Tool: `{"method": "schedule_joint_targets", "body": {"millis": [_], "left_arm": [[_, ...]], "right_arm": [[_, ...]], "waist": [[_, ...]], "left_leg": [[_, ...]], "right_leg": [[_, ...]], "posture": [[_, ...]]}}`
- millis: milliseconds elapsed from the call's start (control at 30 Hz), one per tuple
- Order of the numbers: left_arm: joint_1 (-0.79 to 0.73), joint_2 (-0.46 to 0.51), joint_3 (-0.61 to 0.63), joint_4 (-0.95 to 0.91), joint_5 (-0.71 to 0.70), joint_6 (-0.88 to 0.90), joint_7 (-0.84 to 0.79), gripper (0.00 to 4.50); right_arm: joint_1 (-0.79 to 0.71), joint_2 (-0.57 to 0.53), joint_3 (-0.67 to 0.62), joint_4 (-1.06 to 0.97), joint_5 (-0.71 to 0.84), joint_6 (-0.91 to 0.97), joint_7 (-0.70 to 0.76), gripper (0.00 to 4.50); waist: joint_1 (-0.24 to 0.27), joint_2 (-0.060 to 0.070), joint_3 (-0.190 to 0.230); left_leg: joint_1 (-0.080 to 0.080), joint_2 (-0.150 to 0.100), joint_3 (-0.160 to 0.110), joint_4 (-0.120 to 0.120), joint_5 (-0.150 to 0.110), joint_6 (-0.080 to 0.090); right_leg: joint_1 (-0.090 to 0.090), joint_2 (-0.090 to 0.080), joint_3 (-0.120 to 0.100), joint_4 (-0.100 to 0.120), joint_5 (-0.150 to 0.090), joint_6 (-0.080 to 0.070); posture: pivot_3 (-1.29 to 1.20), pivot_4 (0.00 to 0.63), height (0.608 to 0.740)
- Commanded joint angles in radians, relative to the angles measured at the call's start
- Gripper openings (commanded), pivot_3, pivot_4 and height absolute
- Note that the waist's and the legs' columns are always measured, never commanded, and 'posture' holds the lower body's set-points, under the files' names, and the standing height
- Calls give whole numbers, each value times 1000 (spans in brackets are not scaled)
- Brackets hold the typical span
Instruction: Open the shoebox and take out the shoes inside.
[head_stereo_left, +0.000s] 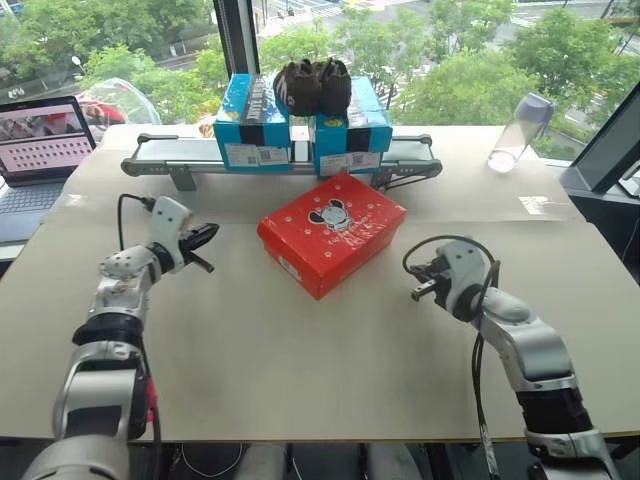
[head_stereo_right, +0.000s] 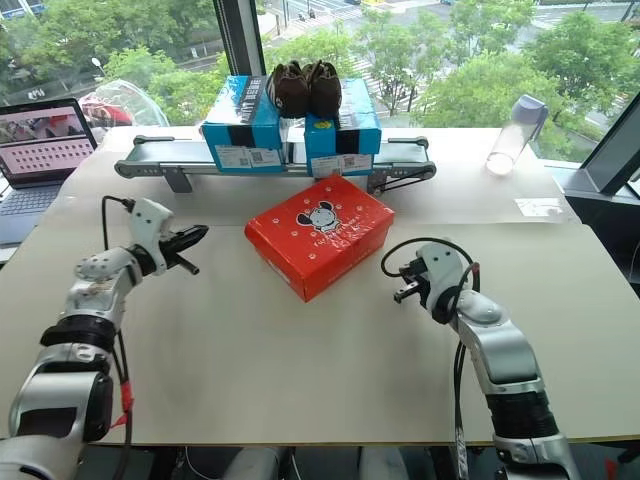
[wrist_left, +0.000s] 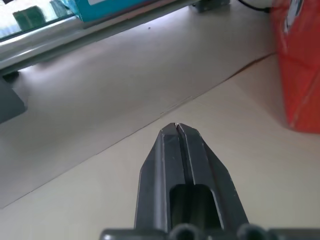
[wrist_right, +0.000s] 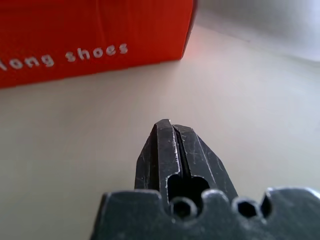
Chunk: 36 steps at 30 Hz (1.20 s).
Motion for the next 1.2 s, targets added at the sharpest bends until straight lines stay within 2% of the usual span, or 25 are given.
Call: {"method": "schedule_joint_targets", "body": {"millis": [33,200,300,433,600,700,767,867,900,1033,1200], "left_arm": [[-89,-18,0,131,44,-102,54,0],[-162,-82,-13,236,82,-132,70,0],[-164,-161,26,241,19,-143,-103,0],[-160,-216,10,242,33,-150,-175,0],[-154,-240,6,222,24,-123,-267,0],[-115,-242,-12,150,8,-87,-389,0],[-75,-239,-15,71,-15,-35,-445,0],[94,-210,-56,-251,-80,133,-532,0],[178,-187,-72,-410,-112,220,-539,0],[407,-112,-85,-851,-215,478,-489,0],[573,-42,-64,-1150,-299,663,-423,0]], "right_arm": [[-30,11,6,-3,-23,3,-18,28],[-77,56,39,19,-36,-11,-23,28],[-131,85,67,77,-59,-45,-19,28],[-197,109,92,150,-74,-88,-3,28],[-228,123,90,193,-70,-113,28,28],[-230,124,88,198,-59,-113,53,28],[-226,122,89,188,-57,-104,68,28],[-199,114,98,125,-30,-48,114,28],[-182,105,112,84,-19,-15,139,28],[-102,84,134,-105,39,126,183,28],[-22,64,134,-291,88,267,183,28]], "waist": [[-4,-1,1],[-10,-1,1],[-11,-1,1],[-17,-1,1],[-27,-1,1],[-29,-1,1],[-31,-1,1],[-39,-1,1],[-42,-1,1],[-55,-1,1],[-50,0,1]], "left_leg": [[0,0,0,0,0,0],[-1,-1,0,-1,0,0],[0,-1,0,0,0,0],[0,-1,0,2,0,0],[0,-1,0,1,0,0],[0,-1,0,1,0,0],[0,-1,0,1,0,0],[1,0,0,1,0,0],[1,-1,0,0,0,0],[1,1,-1,-1,-1,1],[2,2,-1,-1,-1,1]], "right_leg": [[0,0,0,0,0,0],[-1,-1,0,0,0,0],[-1,-1,0,2,0,1],[0,0,0,2,1,1],[0,0,0,3,1,1],[0,-1,0,3,1,1],[0,0,0,3,1,1],[-1,0,1,4,1,1],[-1,0,1,4,1,1],[-2,0,3,4,5,-6],[-2,1,3,4,2,-2]], "posture": [[0,150,740],[0,150,740],[0,150,740],[0,150,740],[0,150,740],[0,150,740],[0,150,740],[0,150,740],[0,150,740],[0,150,740],[0,150,740]]}}
